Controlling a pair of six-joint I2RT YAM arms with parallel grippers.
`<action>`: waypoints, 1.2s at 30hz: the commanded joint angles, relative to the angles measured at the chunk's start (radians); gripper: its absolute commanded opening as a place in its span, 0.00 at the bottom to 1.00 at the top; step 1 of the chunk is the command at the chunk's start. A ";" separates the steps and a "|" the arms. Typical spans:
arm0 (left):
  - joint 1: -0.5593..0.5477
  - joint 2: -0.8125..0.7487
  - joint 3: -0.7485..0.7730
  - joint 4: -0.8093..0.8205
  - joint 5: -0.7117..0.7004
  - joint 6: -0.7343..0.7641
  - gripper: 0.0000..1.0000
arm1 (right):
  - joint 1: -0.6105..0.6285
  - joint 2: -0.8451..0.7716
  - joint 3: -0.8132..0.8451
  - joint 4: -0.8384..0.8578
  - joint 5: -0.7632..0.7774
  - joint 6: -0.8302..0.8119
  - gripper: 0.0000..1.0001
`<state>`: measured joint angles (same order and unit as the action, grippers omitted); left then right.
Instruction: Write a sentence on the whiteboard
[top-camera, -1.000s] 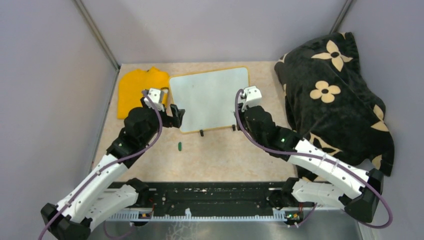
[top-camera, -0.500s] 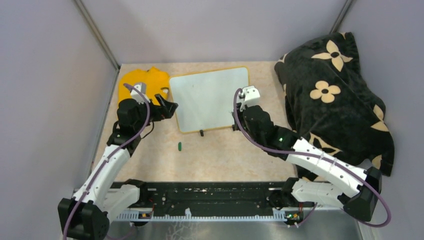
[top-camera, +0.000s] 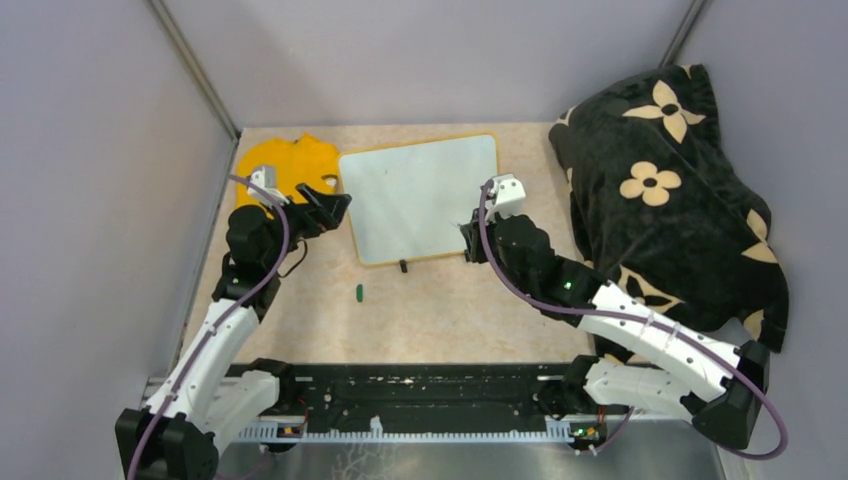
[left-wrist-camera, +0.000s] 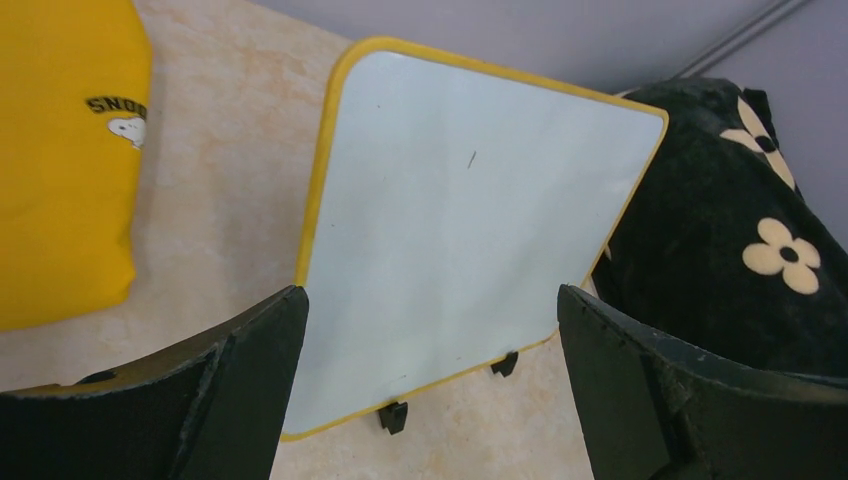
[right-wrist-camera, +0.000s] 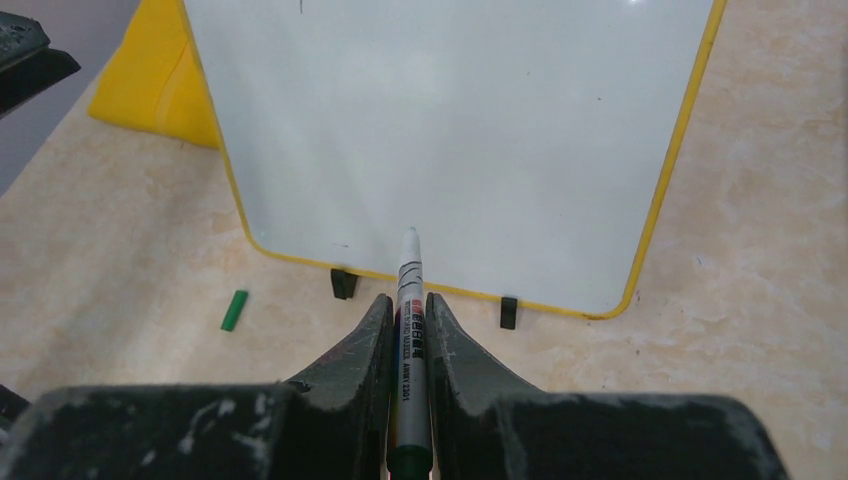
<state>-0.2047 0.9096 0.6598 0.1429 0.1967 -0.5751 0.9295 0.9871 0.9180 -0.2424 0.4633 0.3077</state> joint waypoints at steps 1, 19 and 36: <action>0.006 -0.035 0.010 -0.005 -0.094 0.068 0.99 | 0.010 -0.038 -0.010 0.074 -0.025 0.008 0.00; 0.025 0.191 0.119 -0.076 -0.165 0.211 0.99 | 0.011 -0.095 -0.045 0.112 -0.046 0.001 0.00; 0.070 0.209 0.020 0.089 -0.099 0.201 0.99 | 0.011 -0.114 -0.057 0.092 -0.085 0.014 0.00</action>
<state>-0.1356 1.1034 0.6155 0.2214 0.0681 -0.3626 0.9295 0.8875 0.8574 -0.1837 0.3939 0.3115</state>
